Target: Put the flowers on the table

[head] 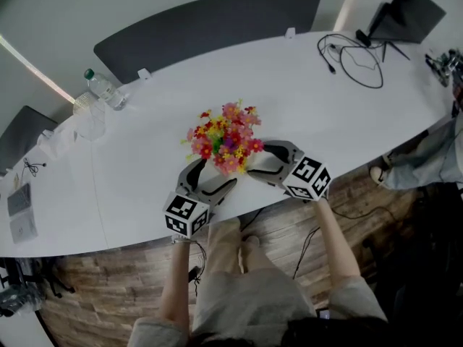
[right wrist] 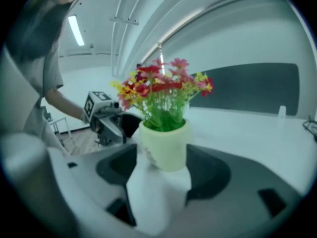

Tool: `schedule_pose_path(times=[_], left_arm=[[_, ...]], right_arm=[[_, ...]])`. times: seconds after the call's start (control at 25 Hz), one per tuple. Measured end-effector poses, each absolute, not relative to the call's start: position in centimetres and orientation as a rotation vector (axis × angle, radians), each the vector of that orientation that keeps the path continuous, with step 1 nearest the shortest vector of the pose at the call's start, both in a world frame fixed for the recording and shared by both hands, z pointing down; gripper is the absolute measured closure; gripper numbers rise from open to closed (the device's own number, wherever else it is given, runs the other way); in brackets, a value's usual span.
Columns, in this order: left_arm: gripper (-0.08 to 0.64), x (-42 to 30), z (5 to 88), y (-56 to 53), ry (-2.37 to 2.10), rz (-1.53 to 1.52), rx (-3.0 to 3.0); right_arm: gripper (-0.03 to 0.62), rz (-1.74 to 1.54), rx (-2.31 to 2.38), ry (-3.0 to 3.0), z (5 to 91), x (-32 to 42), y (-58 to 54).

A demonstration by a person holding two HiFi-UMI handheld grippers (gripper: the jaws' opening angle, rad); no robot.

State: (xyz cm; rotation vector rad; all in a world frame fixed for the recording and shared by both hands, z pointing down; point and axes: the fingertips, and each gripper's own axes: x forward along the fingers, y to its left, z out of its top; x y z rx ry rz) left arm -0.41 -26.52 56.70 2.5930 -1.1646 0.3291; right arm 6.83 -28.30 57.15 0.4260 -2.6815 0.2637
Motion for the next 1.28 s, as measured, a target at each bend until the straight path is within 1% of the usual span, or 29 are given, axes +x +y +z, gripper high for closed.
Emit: schedule_pose_path(times=[0.04, 0.16, 0.28, 0.48, 0.64, 0.8, 1.0, 1.28], left_arm=[[0.133, -0.2, 56.7, -26.1, -1.164, 0.326, 2.592], [0.171, 0.2, 56.3, -25.2, -1.166, 0.326, 2.596], [0.202, 0.5, 55.7, -24.7, -1.178, 0.307, 2.601], [0.223, 0.8, 53.8, -23.6, -1.195, 0.287, 2.633], [0.278, 1.4, 52.2, -22.9, -1.198, 0.284, 2.67], [0.303, 1.9, 50.9, -22.0, -1.177, 0.276, 2.706], [0.356, 2.6, 49.3, -20.9, -1.159, 0.264, 2.748], [0.433, 3.8, 48.7, -19.3, -1.134, 0.258, 2.781]], right_arm=[[0.277, 0.276, 0.437, -2.689, 57.0, 6.9, -28.1], [0.296, 0.304, 0.456, -2.714, 56.2, 7.0, -27.5], [0.308, 0.303, 0.455, -2.723, 55.7, 6.9, -26.6], [0.319, 0.3, 0.482, -2.754, 54.4, 6.3, -24.9], [0.34, 0.299, 0.507, -2.785, 53.3, 6.1, -23.8], [0.392, 0.291, 0.543, -2.825, 51.8, 6.0, -22.6], [0.447, 0.275, 0.578, -2.854, 50.2, 5.9, -21.6], [0.506, 0.249, 0.601, -2.888, 48.6, 6.1, -19.8]])
